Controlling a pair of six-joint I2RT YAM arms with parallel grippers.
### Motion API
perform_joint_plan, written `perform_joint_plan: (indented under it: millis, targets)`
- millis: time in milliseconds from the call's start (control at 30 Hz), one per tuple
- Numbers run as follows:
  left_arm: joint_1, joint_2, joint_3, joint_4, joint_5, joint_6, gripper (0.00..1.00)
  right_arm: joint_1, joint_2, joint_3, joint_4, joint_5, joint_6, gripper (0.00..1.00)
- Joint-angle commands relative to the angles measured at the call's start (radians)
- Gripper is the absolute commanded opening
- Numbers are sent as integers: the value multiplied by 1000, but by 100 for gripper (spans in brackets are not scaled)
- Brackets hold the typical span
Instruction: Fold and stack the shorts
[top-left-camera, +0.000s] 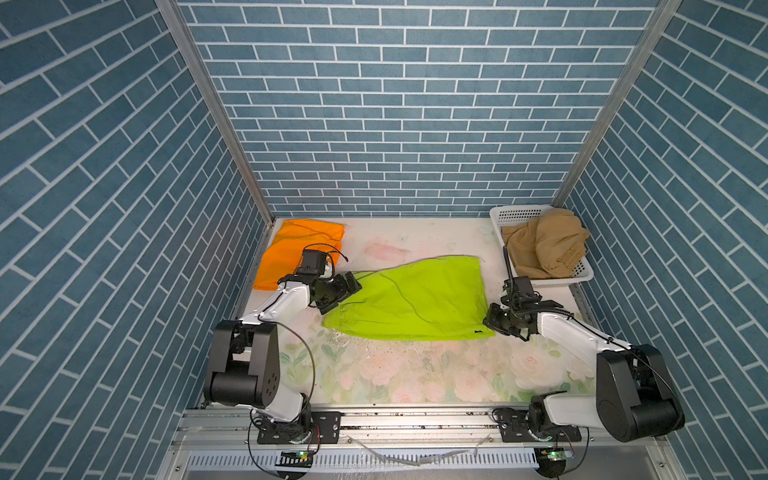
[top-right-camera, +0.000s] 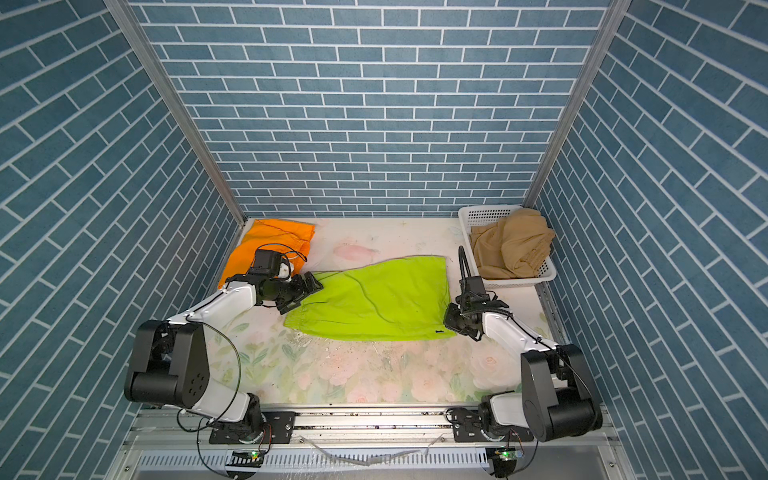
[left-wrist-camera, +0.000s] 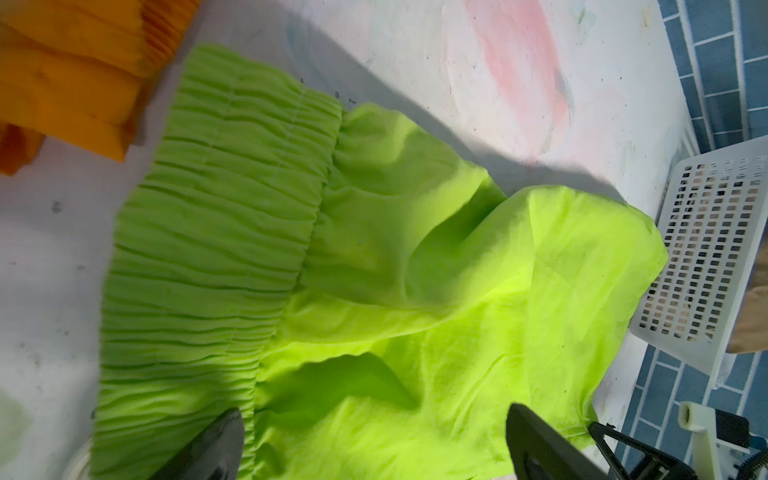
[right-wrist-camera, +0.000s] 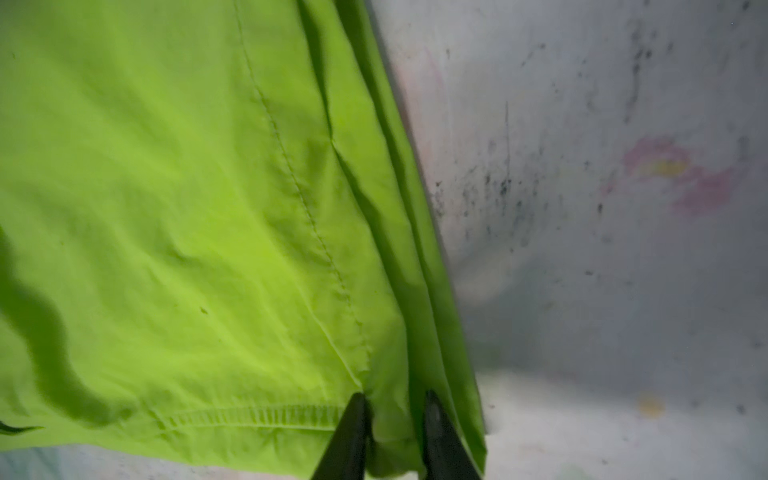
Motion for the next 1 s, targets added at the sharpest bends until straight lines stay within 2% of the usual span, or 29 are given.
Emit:
perform_joint_plan:
  millis: [0, 167, 367, 633, 733, 800, 967]
  targets:
    - [-1, 34, -12, -11, -5, 3, 100, 3, -27, 17, -9, -1, 5, 0]
    - [-1, 43, -23, -15, -17, 7, 100, -2, -120, 5, -87, 28, -13, 0]
    - [0, 49, -45, -26, -33, 19, 100, -15, -193, -81, -114, 32, -14, 0]
    - [9, 56, -76, -21, -35, 25, 100, -57, -140, -150, -32, -5, 3, 0]
    - [11, 45, -74, -33, -40, 36, 100, -57, -128, -135, -34, -2, -10, 12]
    - [10, 33, -65, -52, -46, 53, 99, -58, -133, -114, -58, 6, -27, 23]
    - [6, -3, -3, -126, -44, 118, 99, -57, -227, -17, -145, 31, -65, 49]
